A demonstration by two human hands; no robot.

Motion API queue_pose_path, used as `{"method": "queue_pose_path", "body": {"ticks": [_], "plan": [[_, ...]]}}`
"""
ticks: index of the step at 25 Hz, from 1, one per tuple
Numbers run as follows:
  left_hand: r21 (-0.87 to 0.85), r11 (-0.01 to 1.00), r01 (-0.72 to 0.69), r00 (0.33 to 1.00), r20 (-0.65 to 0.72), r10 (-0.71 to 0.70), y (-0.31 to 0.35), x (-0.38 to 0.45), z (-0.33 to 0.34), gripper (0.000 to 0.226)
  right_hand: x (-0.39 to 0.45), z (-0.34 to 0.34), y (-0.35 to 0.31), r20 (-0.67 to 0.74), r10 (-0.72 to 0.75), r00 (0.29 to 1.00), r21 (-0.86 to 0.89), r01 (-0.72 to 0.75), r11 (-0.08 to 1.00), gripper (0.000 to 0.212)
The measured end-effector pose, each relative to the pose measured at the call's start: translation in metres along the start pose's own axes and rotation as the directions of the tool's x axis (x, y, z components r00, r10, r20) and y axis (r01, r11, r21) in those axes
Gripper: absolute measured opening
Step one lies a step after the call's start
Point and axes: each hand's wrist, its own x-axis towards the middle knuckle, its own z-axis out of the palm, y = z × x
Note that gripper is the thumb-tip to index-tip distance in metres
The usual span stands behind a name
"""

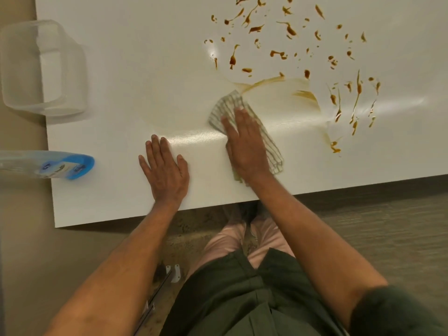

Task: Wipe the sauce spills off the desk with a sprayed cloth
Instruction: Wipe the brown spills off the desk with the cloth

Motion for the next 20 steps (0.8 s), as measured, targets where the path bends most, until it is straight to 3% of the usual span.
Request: {"method": "queue_pose_path", "body": {"ticks": [2, 4, 6, 9, 12, 14, 16, 18, 20], "plan": [[-0.008, 1.0, 0.0, 1.0, 0.008, 0.0, 0.0, 0.0, -0.001, 0.071, -0.043, 0.001, 0.017, 0.075, -0.13, 0.989, -0.007, 0.131, 0.991, 0.067], [-0.017, 1.0, 0.003, 1.0, 0.011, -0.003, 0.0, 0.0, -0.002, 0.071, -0.073, -0.017, 0.066, 0.078, -0.093, 0.993, -0.038, 0.096, 0.995, 0.071], [-0.02, 1.0, 0.007, 1.0, -0.001, -0.007, -0.002, 0.001, -0.001, 0.07, -0.081, -0.046, 0.124, 0.002, 0.112, 0.994, -0.081, -0.112, 0.99, 0.074], [-0.022, 1.0, 0.002, 1.0, -0.017, -0.003, -0.001, 0.001, 0.001, 0.069, -0.048, -0.079, 0.174, -0.161, 0.402, 0.901, -0.083, -0.419, 0.904, 0.066], [-0.006, 1.0, 0.004, 1.0, -0.011, -0.004, -0.001, 0.002, 0.002, 0.069, 0.012, -0.07, 0.147, -0.229, 0.526, 0.819, 0.026, -0.535, 0.844, 0.059], [0.004, 1.0, 0.0, 1.0, -0.008, 0.0, -0.001, 0.001, 0.001, 0.07, 0.041, -0.052, 0.1, -0.178, 0.576, 0.798, 0.233, -0.535, 0.812, 0.058], [0.008, 1.0, 0.0, 1.0, -0.008, 0.001, 0.0, 0.002, -0.001, 0.07, 0.042, -0.027, 0.039, -0.125, 0.458, 0.88, 0.243, -0.42, 0.874, 0.061], [-0.001, 1.0, 0.003, 1.0, -0.008, -0.003, 0.001, 0.002, -0.003, 0.07, 0.01, -0.002, -0.01, -0.051, 0.185, 0.981, 0.081, -0.181, 0.98, 0.067], [-0.007, 1.0, -0.004, 1.0, -0.004, 0.004, 0.001, 0.001, -0.005, 0.07, -0.031, 0.007, -0.006, 0.047, -0.075, 0.996, 0.007, 0.075, 0.997, 0.068]]}}
